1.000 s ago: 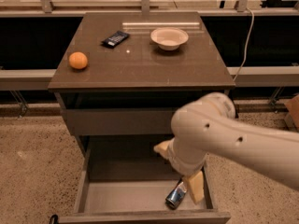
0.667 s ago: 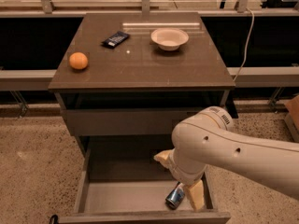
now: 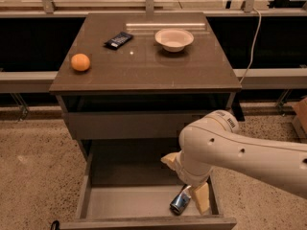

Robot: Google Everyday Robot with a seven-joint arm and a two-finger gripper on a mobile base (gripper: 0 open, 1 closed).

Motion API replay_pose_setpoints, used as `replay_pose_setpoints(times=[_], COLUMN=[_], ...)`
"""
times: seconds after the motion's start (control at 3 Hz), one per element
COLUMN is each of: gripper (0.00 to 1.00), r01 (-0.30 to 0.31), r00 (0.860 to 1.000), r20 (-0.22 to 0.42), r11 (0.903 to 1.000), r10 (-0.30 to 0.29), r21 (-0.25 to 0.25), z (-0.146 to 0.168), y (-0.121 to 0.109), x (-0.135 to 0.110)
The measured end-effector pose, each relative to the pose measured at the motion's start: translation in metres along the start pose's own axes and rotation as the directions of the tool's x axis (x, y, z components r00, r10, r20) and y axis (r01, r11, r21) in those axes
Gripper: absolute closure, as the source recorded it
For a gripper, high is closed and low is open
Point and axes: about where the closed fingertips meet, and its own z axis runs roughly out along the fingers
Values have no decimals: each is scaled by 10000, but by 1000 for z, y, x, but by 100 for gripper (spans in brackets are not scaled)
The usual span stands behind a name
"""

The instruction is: Pick redbull can from middle drawer and place on counter

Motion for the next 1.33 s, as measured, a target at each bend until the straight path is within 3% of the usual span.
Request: replay_pose_setpoints(times=[0.33,0.67,1.0,1.33], gripper=[0,0,19,30], r01=[-205,-234,392,539], r00=[9995,9955,9930,9905], r20=[252,924,1113,1276], r11=[9998,9997,9992,9983], r10=[207,229,-387,-509], r21=[-57,42,-24,-206], z=[63,121,156,187], y=[3,0,-11,-11], x=[31,53,67,84])
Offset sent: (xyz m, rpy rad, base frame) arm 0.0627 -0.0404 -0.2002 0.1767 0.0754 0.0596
